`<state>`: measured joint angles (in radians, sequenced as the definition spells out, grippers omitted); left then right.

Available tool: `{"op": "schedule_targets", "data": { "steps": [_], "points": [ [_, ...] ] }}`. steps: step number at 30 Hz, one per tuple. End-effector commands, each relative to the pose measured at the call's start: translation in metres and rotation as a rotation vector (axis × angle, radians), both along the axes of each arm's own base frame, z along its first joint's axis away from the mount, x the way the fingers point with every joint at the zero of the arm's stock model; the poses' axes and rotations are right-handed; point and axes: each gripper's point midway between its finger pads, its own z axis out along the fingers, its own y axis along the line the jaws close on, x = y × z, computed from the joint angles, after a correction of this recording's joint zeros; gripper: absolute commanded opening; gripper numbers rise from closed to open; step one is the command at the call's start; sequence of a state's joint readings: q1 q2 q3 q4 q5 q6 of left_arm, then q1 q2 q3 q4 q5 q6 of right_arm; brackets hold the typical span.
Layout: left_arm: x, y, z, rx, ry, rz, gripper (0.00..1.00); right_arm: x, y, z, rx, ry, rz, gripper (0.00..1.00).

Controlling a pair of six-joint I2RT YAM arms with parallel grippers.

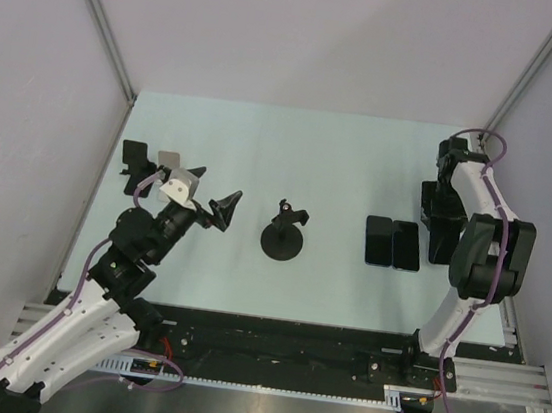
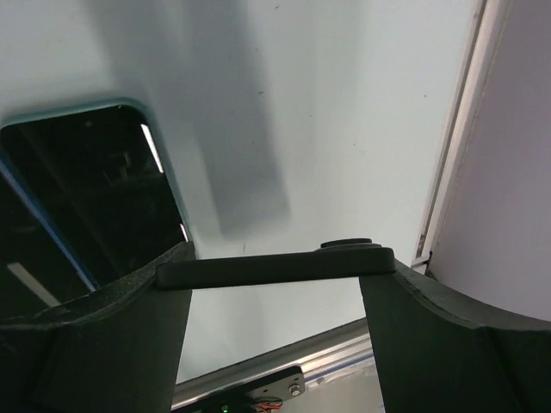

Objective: Remove the phone from the phone stand

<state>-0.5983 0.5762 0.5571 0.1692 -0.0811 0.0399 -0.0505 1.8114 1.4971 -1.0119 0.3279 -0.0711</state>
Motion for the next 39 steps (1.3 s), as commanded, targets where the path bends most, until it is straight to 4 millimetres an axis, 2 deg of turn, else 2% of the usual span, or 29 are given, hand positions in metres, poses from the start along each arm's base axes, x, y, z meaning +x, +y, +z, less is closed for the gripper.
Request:
{"op": "schedule_targets", "data": {
  "steps": [1, 9, 11, 15, 23, 27, 31, 39],
  "points": [
    [-0.003, 0.004, 0.011, 0.018, -0.053, 0.024, 1.00, 0.004, -0.014, -0.018, 0.021, 0.082, -0.014, 0.00],
    [-0.005, 0.003, 0.011, 0.022, -0.059, 0.019, 1.00, 0.011, -0.024, -0.053, 0.076, 0.130, -0.031, 0.00],
    [-0.006, 0.001, 0.010, 0.027, -0.058, 0.014, 1.00, 0.015, -0.023, -0.058, 0.100, 0.125, -0.034, 0.04],
    [-0.006, -0.001, 0.010, 0.028, -0.057, 0.008, 1.00, 0.019, -0.017, -0.070, 0.140, 0.137, -0.020, 0.23],
    [-0.007, -0.002, 0.009, 0.031, -0.056, -0.002, 1.00, 0.028, -0.010, -0.082, 0.208, 0.119, 0.003, 0.44],
    [-0.007, -0.002, 0.009, 0.032, -0.060, -0.003, 1.00, 0.028, -0.011, -0.085, 0.233, 0.109, -0.002, 0.59],
    [-0.008, -0.003, 0.009, 0.032, -0.058, -0.007, 1.00, 0.025, -0.013, -0.085, 0.236, 0.112, -0.011, 0.66],
    [-0.008, -0.003, 0.009, 0.034, -0.060, -0.008, 1.00, 0.028, -0.006, -0.075, 0.268, 0.077, -0.002, 0.80]
  ]
}}
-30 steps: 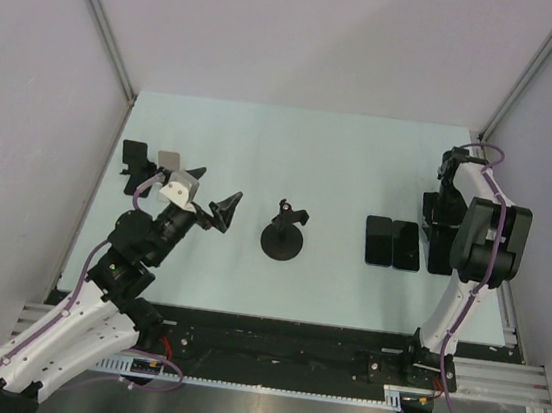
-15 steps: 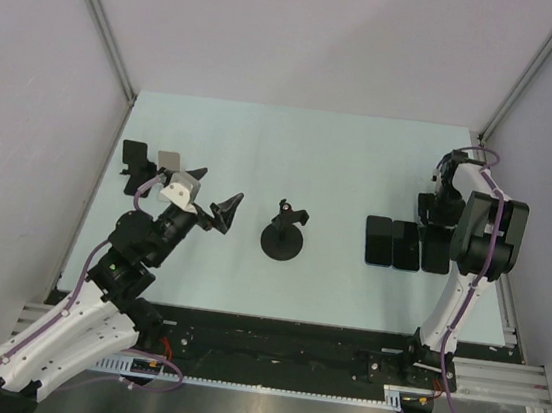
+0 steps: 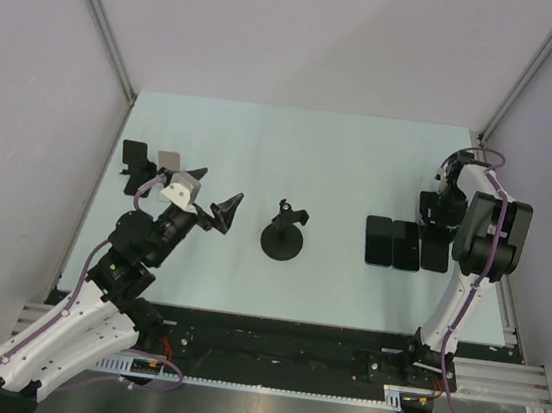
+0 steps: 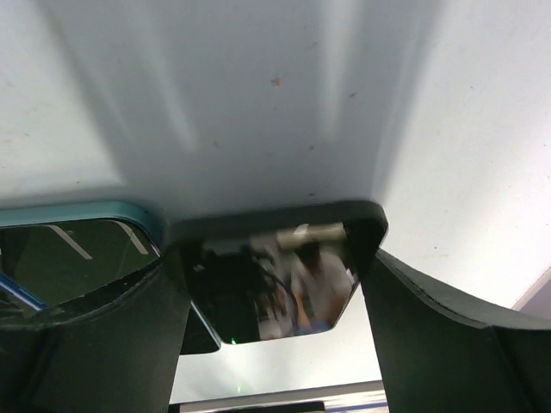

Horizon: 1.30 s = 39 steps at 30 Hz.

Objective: Remove the phone from the phone stand

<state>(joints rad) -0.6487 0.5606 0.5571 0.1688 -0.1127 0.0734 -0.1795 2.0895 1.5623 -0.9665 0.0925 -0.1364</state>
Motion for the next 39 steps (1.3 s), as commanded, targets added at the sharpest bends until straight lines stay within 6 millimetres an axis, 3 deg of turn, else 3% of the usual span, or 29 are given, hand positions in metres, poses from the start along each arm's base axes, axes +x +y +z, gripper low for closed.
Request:
{"op": "schedule_targets", "data": {
  "steps": [1, 9, 13, 17, 21, 30, 39],
  "points": [
    [-0.001, 0.002, 0.005, 0.017, -0.035, 0.007, 1.00, 0.016, 0.004, 0.014, 0.028, -0.082, 0.016, 0.82],
    [-0.002, 0.001, 0.005, 0.019, -0.036, 0.003, 1.00, 0.017, 0.003, 0.022, 0.022, -0.107, -0.007, 0.84],
    [-0.002, 0.000, 0.005, 0.019, -0.036, -0.002, 1.00, 0.024, 0.001, 0.039, 0.053, -0.183, -0.049, 0.84],
    [-0.003, 0.000, 0.005, 0.018, -0.038, -0.006, 1.00, 0.032, -0.004, 0.058, 0.147, -0.287, -0.131, 0.85],
    [-0.003, -0.001, 0.005, 0.018, -0.036, -0.007, 1.00, 0.032, -0.016, 0.064, 0.230, -0.352, -0.275, 0.85],
    [-0.003, -0.003, 0.003, 0.020, -0.032, -0.015, 1.00, 0.020, -0.032, 0.036, 0.318, -0.332, -0.440, 0.84],
    [-0.003, -0.005, 0.002, 0.019, -0.026, -0.025, 1.00, 0.020, -0.020, 0.012, 0.387, -0.304, -0.431, 0.83]
  ]
}}
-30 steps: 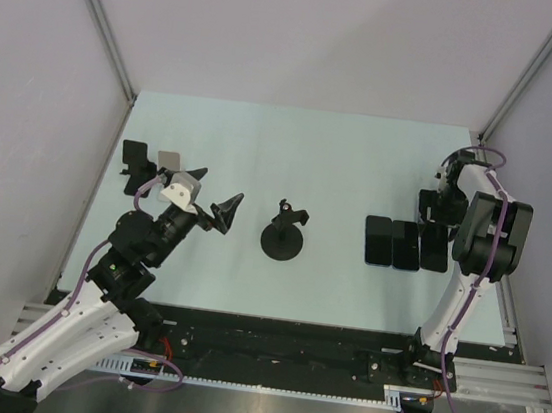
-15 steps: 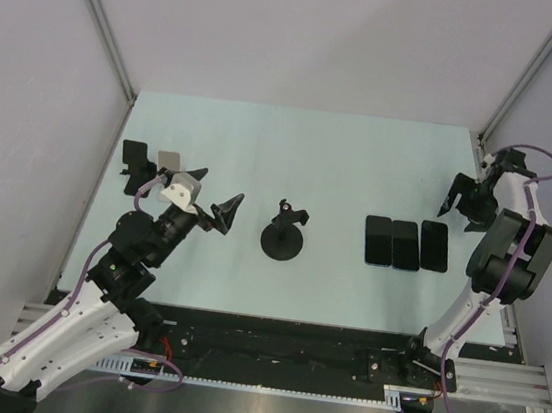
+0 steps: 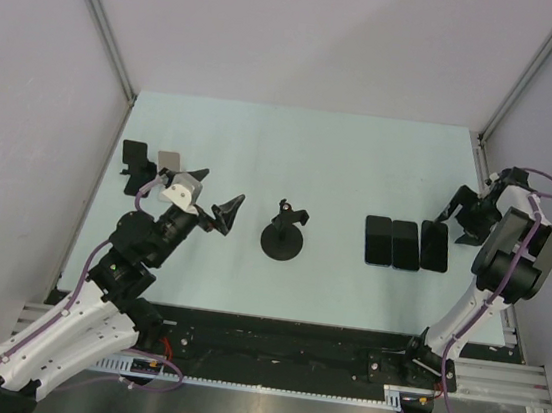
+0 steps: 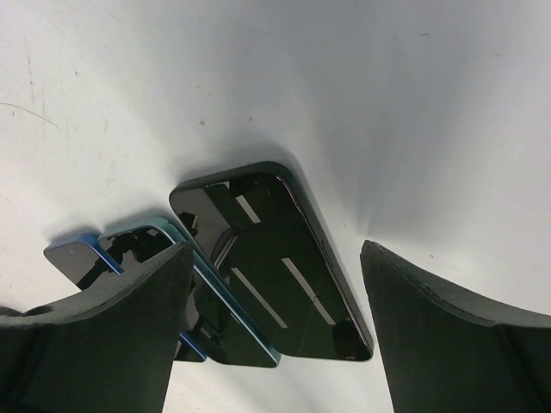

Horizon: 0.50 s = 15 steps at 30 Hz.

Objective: Remove the phone from the phone stand

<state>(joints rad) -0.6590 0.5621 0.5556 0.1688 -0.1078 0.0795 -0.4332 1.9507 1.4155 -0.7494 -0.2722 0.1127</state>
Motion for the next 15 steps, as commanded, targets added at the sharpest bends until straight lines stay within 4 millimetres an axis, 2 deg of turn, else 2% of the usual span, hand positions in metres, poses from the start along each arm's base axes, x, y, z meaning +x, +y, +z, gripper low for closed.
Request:
{"op": "schedule_targets", "data": {
  "steps": [1, 7, 15],
  "points": [
    [-0.002, -0.002, 0.003, 0.012, -0.026, -0.012, 1.00, 0.007, 0.010, -0.011, 0.059, -0.021, 0.009, 0.83],
    [-0.001, -0.003, 0.002, 0.012, -0.022, -0.013, 1.00, 0.003, 0.025, -0.023, 0.080, 0.004, 0.046, 0.82],
    [-0.001, -0.006, 0.000, 0.005, -0.013, -0.029, 1.00, 0.003, 0.039, -0.016, 0.077, -0.005, 0.080, 0.82]
  ]
}}
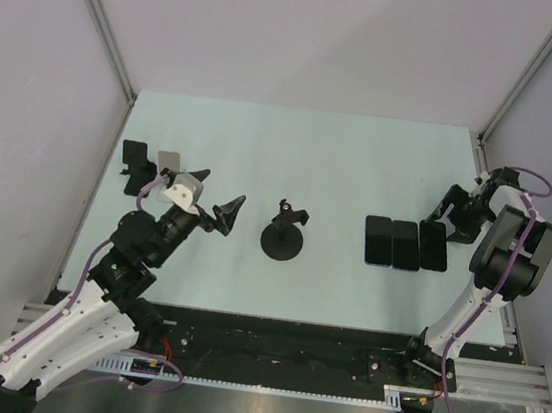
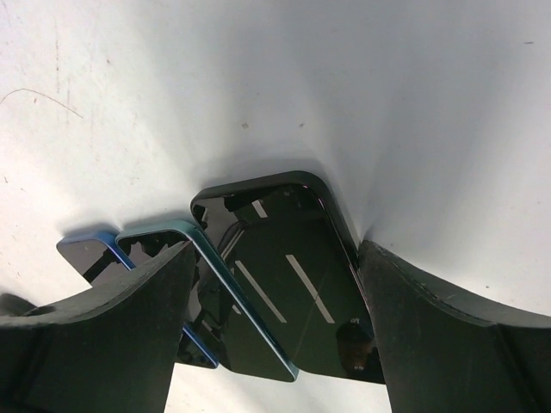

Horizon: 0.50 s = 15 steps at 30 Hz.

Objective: Remove the phone from the phone stand

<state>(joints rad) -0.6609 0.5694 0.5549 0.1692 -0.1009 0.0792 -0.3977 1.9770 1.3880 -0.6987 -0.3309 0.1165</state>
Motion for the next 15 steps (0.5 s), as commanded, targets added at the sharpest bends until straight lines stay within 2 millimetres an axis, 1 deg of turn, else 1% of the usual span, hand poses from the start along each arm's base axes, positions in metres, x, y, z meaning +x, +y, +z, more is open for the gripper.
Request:
{"op": "schedule_targets", "data": {
  "steps": [1, 7, 10, 11, 13, 14, 15],
  "points": [
    [-0.002, -0.004, 0.002, -0.001, -0.016, -0.022, 1.00, -0.006, 0.017, -0.003, 0.019, 0.013, 0.033, 0.82],
    [-0.002, -0.007, 0.002, -0.015, -0.011, -0.035, 1.00, -0.012, 0.020, 0.001, -0.021, 0.025, 0.057, 0.82],
    [-0.001, -0.008, 0.000, -0.029, 0.003, -0.032, 1.00, -0.010, 0.016, 0.014, -0.070, 0.006, 0.037, 0.82],
    [0.000, -0.008, 0.000, -0.047, 0.013, -0.027, 1.00, -0.007, 0.017, 0.027, -0.091, -0.025, 0.037, 0.82],
    [0.002, -0.009, -0.003, -0.066, 0.031, -0.024, 1.00, -0.004, 0.016, 0.041, -0.128, -0.054, 0.020, 0.82],
    [0.003, -0.010, -0.003, -0.092, 0.048, -0.018, 1.00, -0.002, 0.020, 0.049, -0.141, -0.073, 0.020, 0.83],
    [0.004, -0.010, -0.005, -0.099, 0.060, -0.015, 1.00, 0.000, 0.022, 0.065, -0.160, -0.114, 0.016, 0.83]
  ]
}}
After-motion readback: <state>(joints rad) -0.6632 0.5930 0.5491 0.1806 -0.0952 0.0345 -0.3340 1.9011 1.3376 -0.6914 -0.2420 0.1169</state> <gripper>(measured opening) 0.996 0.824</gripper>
